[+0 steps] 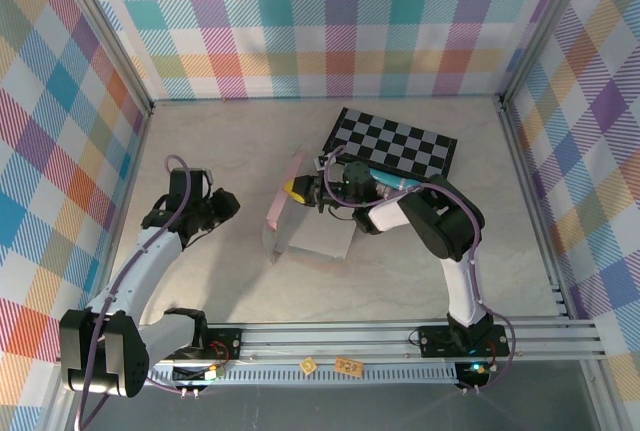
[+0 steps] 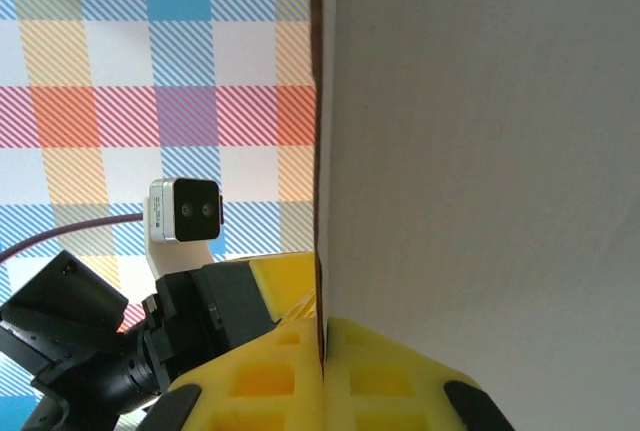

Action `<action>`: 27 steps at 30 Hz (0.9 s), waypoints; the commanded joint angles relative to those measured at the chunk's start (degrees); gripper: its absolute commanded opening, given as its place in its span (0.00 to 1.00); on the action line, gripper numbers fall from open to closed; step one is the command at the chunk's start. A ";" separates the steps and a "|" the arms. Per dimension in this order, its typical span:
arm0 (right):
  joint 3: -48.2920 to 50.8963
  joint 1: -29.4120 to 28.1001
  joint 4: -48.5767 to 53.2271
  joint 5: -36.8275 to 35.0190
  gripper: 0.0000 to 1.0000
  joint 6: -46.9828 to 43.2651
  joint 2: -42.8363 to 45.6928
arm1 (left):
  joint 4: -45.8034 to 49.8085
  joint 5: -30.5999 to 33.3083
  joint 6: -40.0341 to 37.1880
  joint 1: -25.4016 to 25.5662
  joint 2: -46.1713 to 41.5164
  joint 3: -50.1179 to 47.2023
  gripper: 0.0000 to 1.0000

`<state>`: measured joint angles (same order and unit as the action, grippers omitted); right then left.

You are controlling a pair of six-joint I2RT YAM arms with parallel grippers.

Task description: Fold the paper box

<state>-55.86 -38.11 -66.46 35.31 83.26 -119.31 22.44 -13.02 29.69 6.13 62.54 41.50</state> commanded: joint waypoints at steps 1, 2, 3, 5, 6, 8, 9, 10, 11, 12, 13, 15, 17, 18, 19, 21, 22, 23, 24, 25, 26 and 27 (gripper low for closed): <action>2.61 0.84 0.05 1.23 0.00 -2.00 -1.92 | 2.60 -1.68 -2.24 1.44 -1.93 -0.69 0.18; 2.36 0.97 0.58 1.16 0.00 -2.10 -1.72 | 3.32 -1.71 -2.43 2.05 -2.53 -1.02 0.18; 1.98 1.17 1.15 1.13 0.00 -2.30 -1.45 | 3.76 -2.03 -2.58 2.63 -3.17 -1.53 0.17; 0.67 1.45 2.21 1.41 0.00 -2.52 -1.42 | 3.81 -2.45 -3.05 4.58 -5.21 -3.43 0.17; 0.20 1.56 2.61 1.60 0.00 -2.60 -1.47 | 3.61 -2.54 -3.34 5.65 -6.32 -4.49 0.17; -0.38 1.94 3.73 1.95 0.00 -2.94 -1.59 | 3.21 -1.61 -4.06 7.98 -9.60 -7.16 0.17; -0.52 2.11 4.35 2.00 0.00 -3.01 -1.61 | 3.06 -0.96 -4.28 8.72 -11.08 -8.34 0.17; -0.61 2.24 4.62 1.99 0.00 -2.95 -1.68 | 2.97 -0.50 -4.29 9.21 -12.89 -9.97 0.16; -0.77 2.42 4.51 1.97 0.00 -2.57 -1.95 | 2.39 -0.56 -4.08 9.50 -14.73 -11.49 0.16; -1.14 2.49 4.37 2.25 0.00 -2.17 -2.17 | 1.76 -0.78 -4.09 9.80 -16.28 -12.75 0.17; -1.64 2.59 4.34 2.46 0.00 -1.91 -2.48 | 0.90 -0.86 -4.03 10.31 -17.93 -14.07 0.17; -2.47 2.60 4.58 2.66 0.00 -1.59 -2.86 | -0.80 -1.05 -4.41 11.52 -20.00 -15.95 0.19; -3.09 2.68 4.78 2.75 0.00 -1.42 -3.04 | -2.77 -1.26 -5.78 13.63 -20.40 -17.11 0.21; -3.29 2.81 4.82 2.77 0.00 -1.37 -3.21 | -3.67 -1.01 -6.36 14.78 -20.21 -17.52 0.22; -3.53 2.84 4.75 2.79 0.00 -1.19 -3.30 | -5.14 -0.92 -6.90 16.02 -19.78 -18.07 0.24; -3.69 3.00 4.47 2.66 0.00 -0.92 -3.42 | -8.33 -0.22 -7.01 17.91 -18.24 -18.70 0.26; -3.73 2.99 4.25 2.40 0.00 -0.63 -3.47 | -9.91 -0.26 -7.16 18.67 -17.19 -18.86 0.28; -3.65 3.12 3.99 2.23 0.00 -0.41 -3.43 | -11.00 -0.11 -7.37 19.26 -16.31 -18.83 0.29; -3.58 3.13 3.65 2.04 0.00 -0.07 -3.30 | -12.30 0.43 -7.52 19.88 -15.47 -18.89 0.30; -3.64 3.20 3.44 1.96 0.00 0.08 -3.33 | -13.80 0.98 -7.65 20.35 -14.98 -19.14 0.31; -3.58 3.21 3.39 1.80 0.00 0.22 -3.31 | -15.07 1.34 -7.70 20.62 -14.58 -19.41 0.31; -3.62 3.22 3.35 1.73 0.00 0.31 -3.30 | -16.51 1.25 -7.62 20.81 -14.13 -19.73 0.31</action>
<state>-59.11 -35.88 -64.90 37.78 83.13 -120.99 12.67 -13.02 23.57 26.04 47.90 23.00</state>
